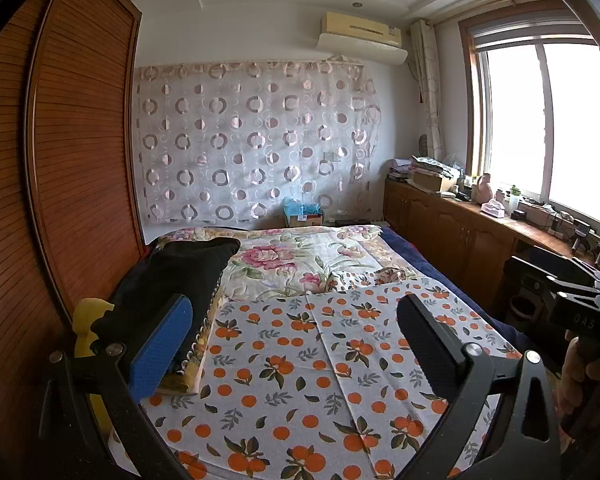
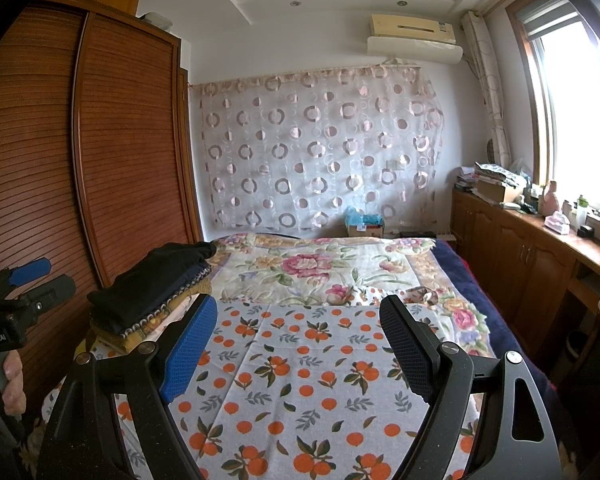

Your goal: Fold small clothes

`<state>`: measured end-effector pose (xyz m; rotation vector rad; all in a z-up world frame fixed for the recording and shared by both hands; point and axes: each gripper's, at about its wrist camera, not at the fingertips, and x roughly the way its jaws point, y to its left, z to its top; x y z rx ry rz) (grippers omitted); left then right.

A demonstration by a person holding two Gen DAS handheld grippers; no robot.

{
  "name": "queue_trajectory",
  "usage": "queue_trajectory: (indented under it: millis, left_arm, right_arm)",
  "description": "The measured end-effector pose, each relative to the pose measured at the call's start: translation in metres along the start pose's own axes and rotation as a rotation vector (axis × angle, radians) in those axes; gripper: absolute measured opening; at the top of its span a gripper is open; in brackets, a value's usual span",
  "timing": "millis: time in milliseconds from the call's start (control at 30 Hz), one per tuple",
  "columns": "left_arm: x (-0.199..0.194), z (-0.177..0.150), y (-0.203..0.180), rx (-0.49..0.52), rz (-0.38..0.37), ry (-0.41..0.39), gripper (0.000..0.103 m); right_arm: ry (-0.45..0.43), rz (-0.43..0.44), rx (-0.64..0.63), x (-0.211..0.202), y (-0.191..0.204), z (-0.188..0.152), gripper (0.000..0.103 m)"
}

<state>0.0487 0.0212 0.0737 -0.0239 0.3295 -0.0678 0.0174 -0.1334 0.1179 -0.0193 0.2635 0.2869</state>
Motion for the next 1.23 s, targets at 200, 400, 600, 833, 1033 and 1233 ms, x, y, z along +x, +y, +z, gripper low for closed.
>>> queue_trajectory:
  millis: [200,400,600,833,1033,1233]
  left_arm:
    - [0.000,-0.001,0.002,-0.002,0.002,0.004,0.102]
    - [0.000,-0.001,0.003,-0.003,0.003,0.004,0.102]
    - [0.000,-0.002,0.003,-0.003,0.004,0.005,0.102]
    - [0.000,-0.001,0.004,-0.002,0.003,0.005,0.102]
    - [-0.001,-0.001,0.004,-0.002,0.003,0.004,0.102]
    - [-0.001,-0.001,0.004,-0.002,0.004,0.004,0.102]
  right_arm:
    - [0.004,0.000,0.000,0.004,-0.005,-0.002,0.085]
    - [0.006,0.001,-0.001,0.005,-0.008,-0.001,0.085]
    - [0.005,0.002,-0.002,0.005,-0.008,-0.001,0.085]
    - [0.005,0.002,-0.003,0.006,-0.009,-0.001,0.085]
    - [0.006,0.002,-0.003,0.006,-0.011,0.000,0.085]
    - [0.006,0.006,-0.005,0.006,-0.012,-0.002,0.085]
